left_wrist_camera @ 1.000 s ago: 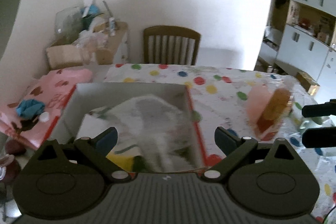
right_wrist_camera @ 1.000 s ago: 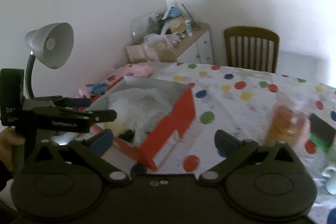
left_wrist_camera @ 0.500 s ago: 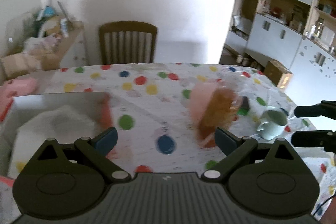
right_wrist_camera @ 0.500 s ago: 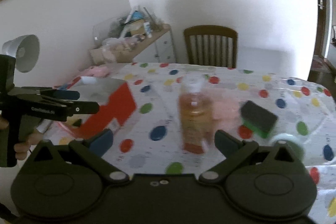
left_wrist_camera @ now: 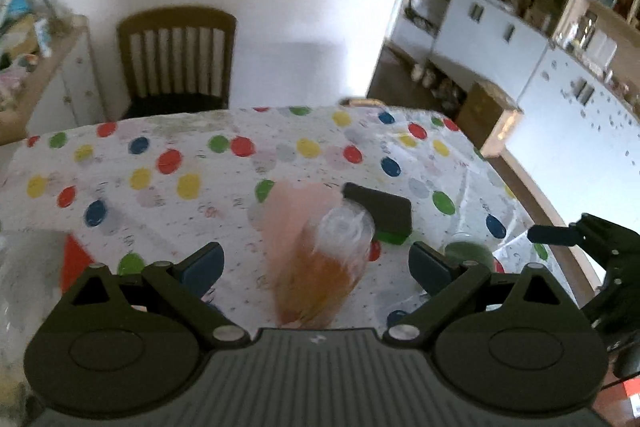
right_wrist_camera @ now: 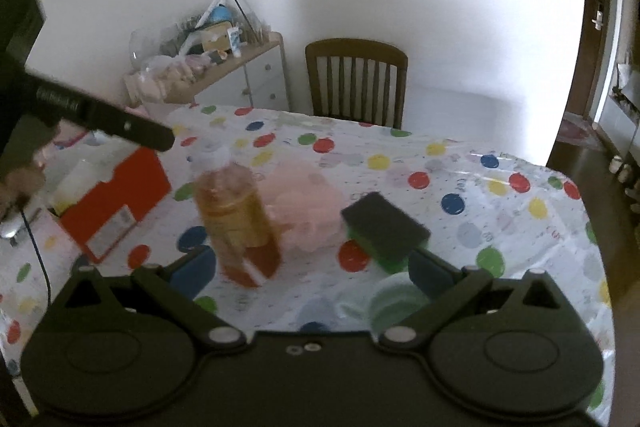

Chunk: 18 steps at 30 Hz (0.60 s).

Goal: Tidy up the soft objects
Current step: 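Move both grippers over the table toward the pink bath puff and dark sponge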

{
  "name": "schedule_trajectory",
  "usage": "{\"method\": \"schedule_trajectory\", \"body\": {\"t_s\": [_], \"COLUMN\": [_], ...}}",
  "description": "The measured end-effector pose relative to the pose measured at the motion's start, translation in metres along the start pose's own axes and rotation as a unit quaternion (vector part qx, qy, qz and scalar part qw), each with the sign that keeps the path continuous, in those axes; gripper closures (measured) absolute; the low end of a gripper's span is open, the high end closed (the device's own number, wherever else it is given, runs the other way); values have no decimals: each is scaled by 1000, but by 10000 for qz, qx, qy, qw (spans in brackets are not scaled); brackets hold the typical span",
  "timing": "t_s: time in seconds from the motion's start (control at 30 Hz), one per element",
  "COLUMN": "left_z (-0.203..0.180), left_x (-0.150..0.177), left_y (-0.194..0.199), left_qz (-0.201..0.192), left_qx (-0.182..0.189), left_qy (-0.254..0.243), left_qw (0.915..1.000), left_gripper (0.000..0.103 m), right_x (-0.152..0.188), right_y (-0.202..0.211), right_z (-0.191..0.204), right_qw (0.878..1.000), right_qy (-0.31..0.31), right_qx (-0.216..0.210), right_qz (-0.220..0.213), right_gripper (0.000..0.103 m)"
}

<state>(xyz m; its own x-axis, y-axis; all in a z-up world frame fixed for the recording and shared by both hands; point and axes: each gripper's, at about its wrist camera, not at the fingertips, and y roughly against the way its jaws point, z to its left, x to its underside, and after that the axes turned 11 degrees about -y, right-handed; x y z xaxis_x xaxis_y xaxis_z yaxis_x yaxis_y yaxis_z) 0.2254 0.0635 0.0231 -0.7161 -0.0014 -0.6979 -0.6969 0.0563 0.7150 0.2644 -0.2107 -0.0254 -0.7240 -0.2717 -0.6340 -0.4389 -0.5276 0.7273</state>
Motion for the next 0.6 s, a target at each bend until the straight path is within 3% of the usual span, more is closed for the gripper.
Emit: {"method": "schedule_trajectory", "body": {"t_s": [0.13,0.3,0.6], "left_z": [-4,-1,25], "left_x": [-36,-77,-106], "left_y": [-22,-56,-143], "left_qz": [289,844,1848], "left_qx": [26,341,671], "left_qy": [-104,-264,-184], "left_qw": [9995,9955,9803], "left_gripper": [4,4,4], "right_x": [-14,-28,-56], "right_y": [-15,-40,-96], "right_z": [-15,-24,-45], "right_qw": [9997,9976,9916], "right_qy": [200,579,913], "right_qx": [44,122,120], "right_qz": [142,365,906], "right_gripper": [1,2,3]}}
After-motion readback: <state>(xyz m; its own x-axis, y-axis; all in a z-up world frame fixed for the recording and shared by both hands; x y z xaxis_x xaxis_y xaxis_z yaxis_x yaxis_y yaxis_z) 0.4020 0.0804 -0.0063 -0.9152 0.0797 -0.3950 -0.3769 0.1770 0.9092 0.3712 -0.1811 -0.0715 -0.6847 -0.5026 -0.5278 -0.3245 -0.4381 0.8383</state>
